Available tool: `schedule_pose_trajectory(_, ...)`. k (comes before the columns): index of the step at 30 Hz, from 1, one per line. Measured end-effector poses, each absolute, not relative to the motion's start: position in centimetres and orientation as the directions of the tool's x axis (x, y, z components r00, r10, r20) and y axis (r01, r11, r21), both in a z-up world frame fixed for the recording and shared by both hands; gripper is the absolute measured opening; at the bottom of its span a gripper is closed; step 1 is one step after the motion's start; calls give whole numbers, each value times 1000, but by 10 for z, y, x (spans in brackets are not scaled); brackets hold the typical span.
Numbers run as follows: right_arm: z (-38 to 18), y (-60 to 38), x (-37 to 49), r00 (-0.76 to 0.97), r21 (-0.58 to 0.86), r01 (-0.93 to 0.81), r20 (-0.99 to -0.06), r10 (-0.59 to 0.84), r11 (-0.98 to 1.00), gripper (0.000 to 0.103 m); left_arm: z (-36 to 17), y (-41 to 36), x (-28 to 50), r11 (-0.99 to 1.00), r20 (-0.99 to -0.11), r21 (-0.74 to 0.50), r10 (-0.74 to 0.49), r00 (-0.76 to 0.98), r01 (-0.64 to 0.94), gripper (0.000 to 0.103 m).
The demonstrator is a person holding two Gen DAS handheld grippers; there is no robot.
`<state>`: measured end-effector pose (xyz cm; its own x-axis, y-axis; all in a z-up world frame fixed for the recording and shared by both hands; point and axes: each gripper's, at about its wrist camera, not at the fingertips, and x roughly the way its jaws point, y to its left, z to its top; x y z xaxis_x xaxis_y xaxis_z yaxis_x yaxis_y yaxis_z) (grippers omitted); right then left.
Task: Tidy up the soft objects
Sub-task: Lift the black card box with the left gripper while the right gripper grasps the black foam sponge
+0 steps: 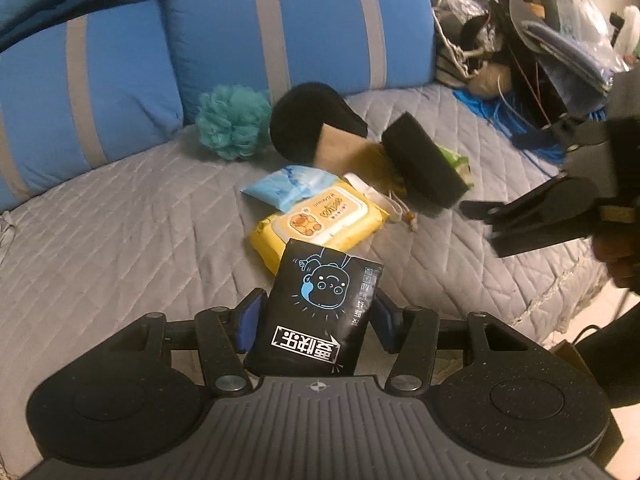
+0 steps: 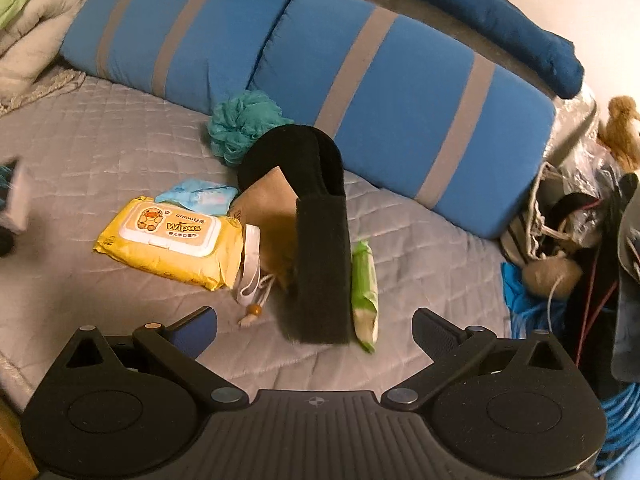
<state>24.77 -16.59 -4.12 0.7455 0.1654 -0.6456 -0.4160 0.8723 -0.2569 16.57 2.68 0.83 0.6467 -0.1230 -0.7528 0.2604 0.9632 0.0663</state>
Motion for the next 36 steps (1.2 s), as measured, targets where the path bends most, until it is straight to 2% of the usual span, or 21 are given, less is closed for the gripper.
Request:
schedule_pose_trajectory(3, -51, -157, 261, 744, -268, -412, -651, 151, 871, 101, 11, 31, 165, 963, -751, 46, -143, 645, 267, 55)
schedule_pose_trajectory(5, -57, -151, 268, 751, -296, -409, -647, 134, 863, 90, 10, 32, 163, 961, -754, 47, -144, 641, 272, 55)
schedule_pose_trajectory(9, -67, -143, 287, 764, -325, -387, -637, 103, 863, 88, 11, 34, 164, 960, -752, 44, -150, 642, 276, 55)
schedule_pose_trajectory(13, -74, -140, 304, 762, -321, -376, -641, 92, 869, 80, 12, 34, 165, 960, -751, 45, -151, 643, 278, 55)
schedule_pose_trajectory(19, -85, -131, 324, 750, -344, -368, -659, 57, 864, 61, 12, 33, 165, 959, -753, 46, -151, 640, 280, 55)
schedule_pose_trajectory(21, -90, -130, 330, 748, -358, -360, -662, 38, 862, 57, 12, 34, 166, 960, -756, 47, -145, 639, 275, 55)
schedule_pose_trajectory(23, -94, -131, 335, 740, -363, -355, -672, 22, 862, 46, 11, 34, 167, 962, -758, 47, -142, 636, 270, 55)
schedule_pose_trajectory(28, -86, -134, 334, 742, -357, -343, -670, 18, 869, 44, 10, 33, 170, 964, -762, 48, -133, 634, 261, 55)
schedule_pose_trajectory(36, -61, -153, 324, 728, -252, -322, -682, 68, 912, 43, 5, 29, 172, 965, -773, 70, -109, 625, 254, 55)
